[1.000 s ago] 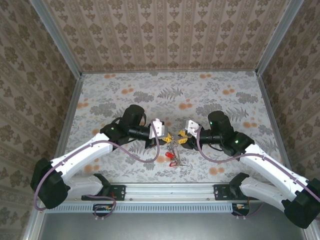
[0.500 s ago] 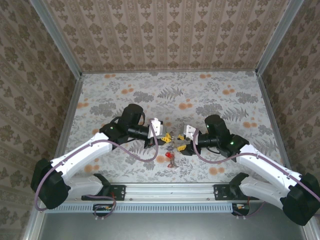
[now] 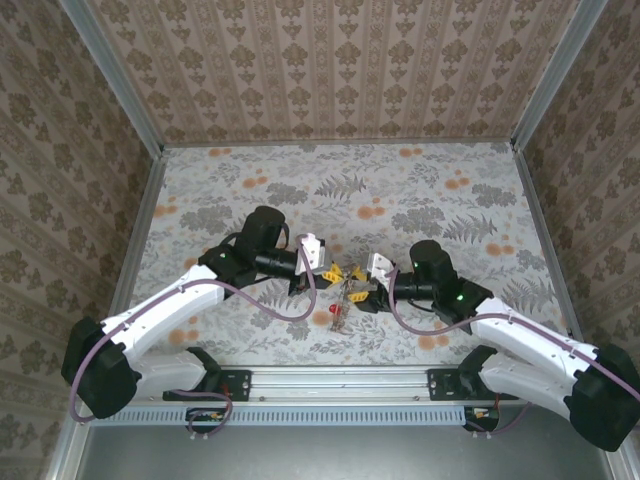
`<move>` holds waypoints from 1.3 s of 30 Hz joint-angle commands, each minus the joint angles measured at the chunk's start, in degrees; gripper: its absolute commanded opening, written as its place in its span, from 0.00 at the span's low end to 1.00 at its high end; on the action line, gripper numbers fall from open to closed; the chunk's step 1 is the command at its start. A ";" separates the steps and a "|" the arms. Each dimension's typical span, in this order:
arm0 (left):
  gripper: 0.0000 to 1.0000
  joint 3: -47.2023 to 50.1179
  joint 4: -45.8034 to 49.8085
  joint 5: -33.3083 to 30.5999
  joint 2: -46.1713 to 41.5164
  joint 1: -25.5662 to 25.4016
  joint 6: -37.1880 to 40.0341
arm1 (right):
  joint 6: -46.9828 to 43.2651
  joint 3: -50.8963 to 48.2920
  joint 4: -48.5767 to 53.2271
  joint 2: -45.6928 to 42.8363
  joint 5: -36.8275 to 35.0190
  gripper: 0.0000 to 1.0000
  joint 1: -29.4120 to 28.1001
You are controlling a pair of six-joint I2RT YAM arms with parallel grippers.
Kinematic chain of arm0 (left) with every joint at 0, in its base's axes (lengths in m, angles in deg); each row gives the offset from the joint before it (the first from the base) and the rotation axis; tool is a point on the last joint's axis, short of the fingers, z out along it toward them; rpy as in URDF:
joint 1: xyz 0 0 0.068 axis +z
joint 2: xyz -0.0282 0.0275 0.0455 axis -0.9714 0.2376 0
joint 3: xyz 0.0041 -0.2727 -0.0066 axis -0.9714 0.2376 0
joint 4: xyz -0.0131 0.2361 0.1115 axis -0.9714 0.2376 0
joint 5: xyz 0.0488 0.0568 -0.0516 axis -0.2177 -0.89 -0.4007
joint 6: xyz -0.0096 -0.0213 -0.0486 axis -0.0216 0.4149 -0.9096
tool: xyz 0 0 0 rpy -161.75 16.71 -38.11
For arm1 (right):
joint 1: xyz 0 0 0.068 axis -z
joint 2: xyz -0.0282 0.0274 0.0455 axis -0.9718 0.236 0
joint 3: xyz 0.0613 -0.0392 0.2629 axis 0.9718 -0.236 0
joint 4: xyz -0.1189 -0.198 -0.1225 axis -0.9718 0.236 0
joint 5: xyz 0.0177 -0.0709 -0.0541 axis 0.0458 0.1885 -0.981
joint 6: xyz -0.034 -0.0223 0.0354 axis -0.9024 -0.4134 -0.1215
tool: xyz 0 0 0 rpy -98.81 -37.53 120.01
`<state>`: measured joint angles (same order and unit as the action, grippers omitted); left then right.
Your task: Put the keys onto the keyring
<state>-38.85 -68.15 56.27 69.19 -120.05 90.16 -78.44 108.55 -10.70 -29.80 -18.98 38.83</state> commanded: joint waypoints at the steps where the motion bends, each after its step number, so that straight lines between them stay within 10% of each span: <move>1: 0.00 -1.94 -3.30 0.36 -1.30 0.37 -2.37 | 2.73 -1.99 -5.86 -2.36 -6.63 0.49 -1.87; 22: 0.00 -1.72 -3.65 0.81 -0.38 0.46 -3.01 | 5.39 -6.21 -12.48 -6.26 -17.02 0.16 -4.84; 39: 0.00 -1.70 1.03 0.53 -0.11 0.13 1.16 | -4.38 5.95 13.24 -6.99 -11.06 0.00 -4.39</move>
<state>-38.85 -68.35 55.51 69.19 -120.02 88.98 -79.84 111.04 -3.88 -37.58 -32.29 34.46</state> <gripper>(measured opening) 0.055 0.062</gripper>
